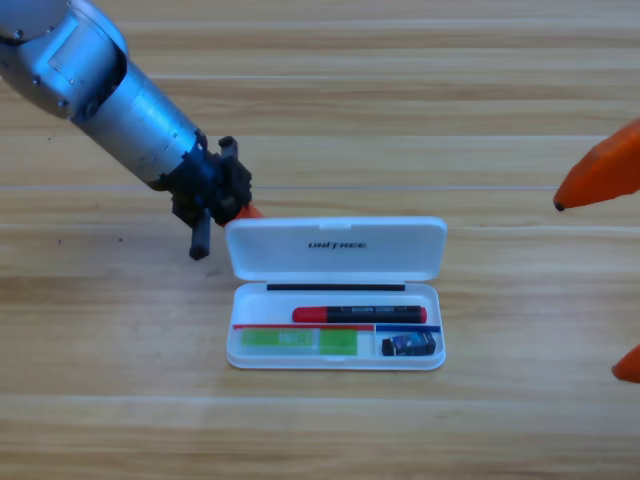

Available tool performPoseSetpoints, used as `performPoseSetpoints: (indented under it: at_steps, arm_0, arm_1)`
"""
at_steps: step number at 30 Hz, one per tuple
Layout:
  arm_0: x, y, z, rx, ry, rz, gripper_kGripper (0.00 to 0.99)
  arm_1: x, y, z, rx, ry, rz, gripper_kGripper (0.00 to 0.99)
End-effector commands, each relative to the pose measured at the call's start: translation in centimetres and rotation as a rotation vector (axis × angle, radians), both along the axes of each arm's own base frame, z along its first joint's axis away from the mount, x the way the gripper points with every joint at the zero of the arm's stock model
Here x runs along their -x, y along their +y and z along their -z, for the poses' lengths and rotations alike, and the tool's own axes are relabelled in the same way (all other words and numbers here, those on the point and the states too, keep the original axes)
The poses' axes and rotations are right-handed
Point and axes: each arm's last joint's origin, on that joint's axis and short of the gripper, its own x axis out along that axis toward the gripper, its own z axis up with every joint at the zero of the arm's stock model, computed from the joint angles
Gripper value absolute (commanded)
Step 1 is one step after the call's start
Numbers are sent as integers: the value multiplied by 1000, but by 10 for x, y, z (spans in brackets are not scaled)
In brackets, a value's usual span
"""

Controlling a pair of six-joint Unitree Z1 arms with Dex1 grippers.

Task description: Clean up eraser and pencils

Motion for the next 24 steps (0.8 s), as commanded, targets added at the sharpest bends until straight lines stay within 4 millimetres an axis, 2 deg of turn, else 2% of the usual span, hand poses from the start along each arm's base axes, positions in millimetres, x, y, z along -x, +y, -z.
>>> performPoseSetpoints:
  at_steps: [1, 11, 24]
  arm_0:
    - [22, -14, -15, 15, 8, 74, 0]
    - [37, -19, -27, 19, 7, 106, 0]
    - [54, -29, -7, -8, 35, 168, 0]
  arm_1:
    - [-3, -4, 7, -1, 15, 21, 954]
    - [-3, -4, 5, -7, 14, 20, 954]
    - [-5, -1, 6, -5, 27, 12, 954]
